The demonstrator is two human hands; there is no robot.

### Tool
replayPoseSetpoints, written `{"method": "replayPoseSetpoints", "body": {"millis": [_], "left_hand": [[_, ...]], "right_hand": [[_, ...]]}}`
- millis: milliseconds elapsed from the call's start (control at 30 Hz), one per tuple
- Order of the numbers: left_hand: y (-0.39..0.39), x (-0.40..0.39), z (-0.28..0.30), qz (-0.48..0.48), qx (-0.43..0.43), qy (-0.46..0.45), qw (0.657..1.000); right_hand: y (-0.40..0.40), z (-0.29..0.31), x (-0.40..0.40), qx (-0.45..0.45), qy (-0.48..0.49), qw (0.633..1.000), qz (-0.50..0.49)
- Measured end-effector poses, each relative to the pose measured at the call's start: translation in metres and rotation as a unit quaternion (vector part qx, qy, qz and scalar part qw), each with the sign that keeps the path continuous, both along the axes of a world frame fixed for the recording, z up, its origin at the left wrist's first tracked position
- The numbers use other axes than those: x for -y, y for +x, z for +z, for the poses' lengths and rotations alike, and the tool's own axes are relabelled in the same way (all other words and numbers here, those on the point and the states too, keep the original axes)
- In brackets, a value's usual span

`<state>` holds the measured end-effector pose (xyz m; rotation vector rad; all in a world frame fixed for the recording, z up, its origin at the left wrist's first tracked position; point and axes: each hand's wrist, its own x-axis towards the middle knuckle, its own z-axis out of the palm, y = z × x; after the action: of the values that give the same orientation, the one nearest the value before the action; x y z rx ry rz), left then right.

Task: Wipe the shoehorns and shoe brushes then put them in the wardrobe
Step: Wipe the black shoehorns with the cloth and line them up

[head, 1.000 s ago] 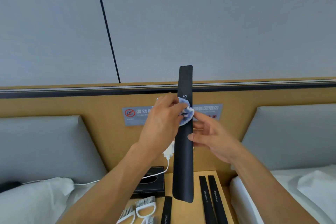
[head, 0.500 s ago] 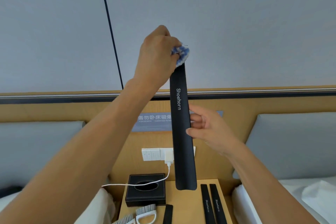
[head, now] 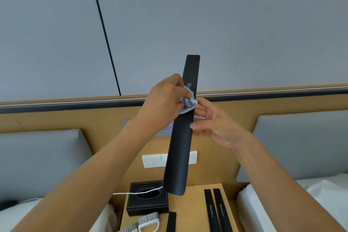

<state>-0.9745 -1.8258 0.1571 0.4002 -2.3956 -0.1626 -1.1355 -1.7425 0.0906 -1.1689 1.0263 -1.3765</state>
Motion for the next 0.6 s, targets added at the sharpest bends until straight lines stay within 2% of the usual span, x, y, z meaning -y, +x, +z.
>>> {"method": "replayPoseSetpoints", "body": {"millis": [100,167,300,600], "left_hand": [[0.008,-0.005,-0.008,-0.017,0.019,-0.005,1.000],[0.011,-0.008,-0.015,-0.026,0.023,-0.008,0.999],[0.012,-0.012,-0.027,-0.018,0.029,-0.005,0.999],[0.025,-0.018,-0.048,-0.013,0.007,-0.009,1.000]], "right_hand": [[-0.007,0.005,0.000,0.060,0.031,0.997,0.034],[-0.010,0.012,0.001,0.061,0.051,0.997,0.019],[-0.010,0.020,0.006,0.033,0.079,0.994,-0.073],[-0.003,0.027,0.014,-0.010,0.032,0.975,-0.219]]}}
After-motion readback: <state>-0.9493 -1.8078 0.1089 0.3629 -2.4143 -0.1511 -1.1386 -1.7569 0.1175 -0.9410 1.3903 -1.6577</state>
